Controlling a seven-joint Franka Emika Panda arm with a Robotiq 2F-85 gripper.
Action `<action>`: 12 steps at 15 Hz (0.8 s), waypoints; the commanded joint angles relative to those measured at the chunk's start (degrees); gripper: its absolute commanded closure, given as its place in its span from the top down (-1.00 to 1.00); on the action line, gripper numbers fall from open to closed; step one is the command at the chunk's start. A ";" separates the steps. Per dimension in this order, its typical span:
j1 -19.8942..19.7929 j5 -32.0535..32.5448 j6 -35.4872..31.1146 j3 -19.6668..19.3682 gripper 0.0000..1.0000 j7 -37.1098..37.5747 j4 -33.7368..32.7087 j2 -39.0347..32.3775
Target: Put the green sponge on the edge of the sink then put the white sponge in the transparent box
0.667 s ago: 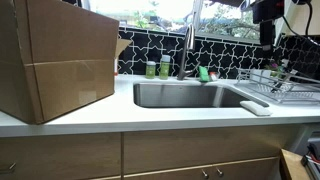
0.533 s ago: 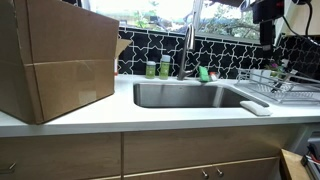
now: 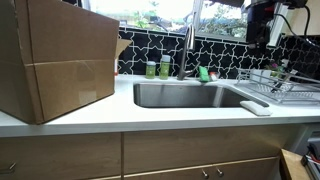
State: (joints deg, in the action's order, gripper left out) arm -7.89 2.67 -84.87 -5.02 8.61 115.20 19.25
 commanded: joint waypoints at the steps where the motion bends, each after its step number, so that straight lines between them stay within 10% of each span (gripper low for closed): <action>1: -4.89 0.46 -1.68 -6.41 1.00 0.27 -7.05 -4.66; 12: -8.98 -3.29 -4.79 -11.67 1.00 5.60 -16.08 -11.83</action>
State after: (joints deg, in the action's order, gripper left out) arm -15.53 2.47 -87.60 -14.94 9.73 103.65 11.89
